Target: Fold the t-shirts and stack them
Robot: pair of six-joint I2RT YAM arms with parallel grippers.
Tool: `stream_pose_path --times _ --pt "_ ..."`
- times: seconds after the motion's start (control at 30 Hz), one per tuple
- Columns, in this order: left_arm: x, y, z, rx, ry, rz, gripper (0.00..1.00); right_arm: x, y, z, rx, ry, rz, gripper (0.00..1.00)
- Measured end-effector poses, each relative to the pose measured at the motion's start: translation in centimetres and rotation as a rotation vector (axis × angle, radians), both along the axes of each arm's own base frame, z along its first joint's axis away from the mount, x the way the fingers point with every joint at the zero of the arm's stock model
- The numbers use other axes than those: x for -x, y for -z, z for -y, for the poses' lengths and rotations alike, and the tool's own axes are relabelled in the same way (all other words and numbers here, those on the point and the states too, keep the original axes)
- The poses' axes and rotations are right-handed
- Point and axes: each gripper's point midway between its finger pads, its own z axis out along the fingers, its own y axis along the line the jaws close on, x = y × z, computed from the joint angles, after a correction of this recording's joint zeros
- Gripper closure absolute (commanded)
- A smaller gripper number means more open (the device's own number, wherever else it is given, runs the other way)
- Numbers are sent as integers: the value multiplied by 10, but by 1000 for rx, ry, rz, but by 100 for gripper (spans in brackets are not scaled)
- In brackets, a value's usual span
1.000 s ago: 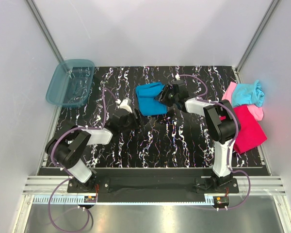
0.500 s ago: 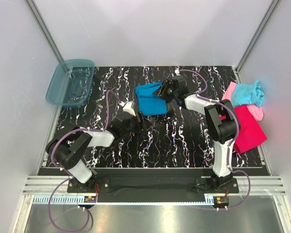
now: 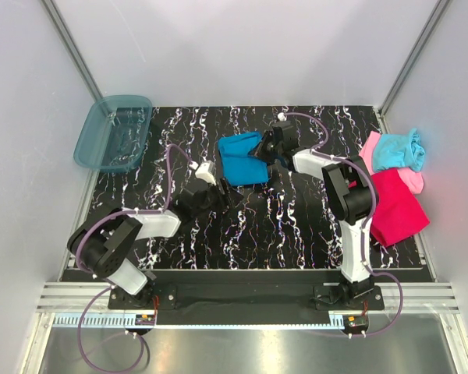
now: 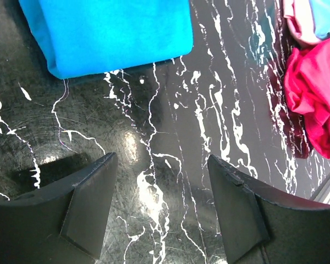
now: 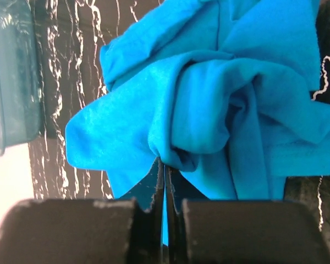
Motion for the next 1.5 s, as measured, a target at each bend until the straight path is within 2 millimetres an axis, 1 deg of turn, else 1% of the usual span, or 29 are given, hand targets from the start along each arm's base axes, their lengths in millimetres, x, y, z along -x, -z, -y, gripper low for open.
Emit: stream_pose_path --times 0.07,0.13,0.23,0.37,0.47,0.57,0.63,0.77,0.93,1.0,1.13,1.37,1.5 --pt "1 -2 -1 3 0 5 30 -3 1 -1 1 0 -5 100" --pt "5 -2 -3 3 0 6 30 -9 -2 -4 -1 1 3 100" --pt "10 0 -6 0 2 2 30 -19 -14 -8 -10 0 28 100" --pt "17 6 -8 -12 10 -8 30 -33 -36 -13 -28 0 69 100" --pt "17 5 -8 -13 13 -6 30 -40 -53 -17 -42 0 103 100" --pt "17 6 -8 -14 13 -6 30 -46 -63 -19 -50 0 121 100" --pt "18 6 -7 -14 15 -6 30 -51 -64 -21 -53 0 129 100" --pt "20 6 -6 -15 21 -5 31 -64 -51 -22 -49 5 119 100" --pt "27 6 -8 -22 32 -2 31 -78 -16 -23 -33 13 79 100" --pt "30 3 -7 -19 39 7 31 -83 -1 -23 -28 17 59 100" --pt "34 -4 -5 -14 54 25 31 -93 20 -25 -30 27 29 100" --pt "39 -4 -6 -22 61 25 31 -107 35 -27 -54 30 -1 100" --pt "41 -2 -6 -30 64 19 31 -114 37 -28 -79 29 -1 100"
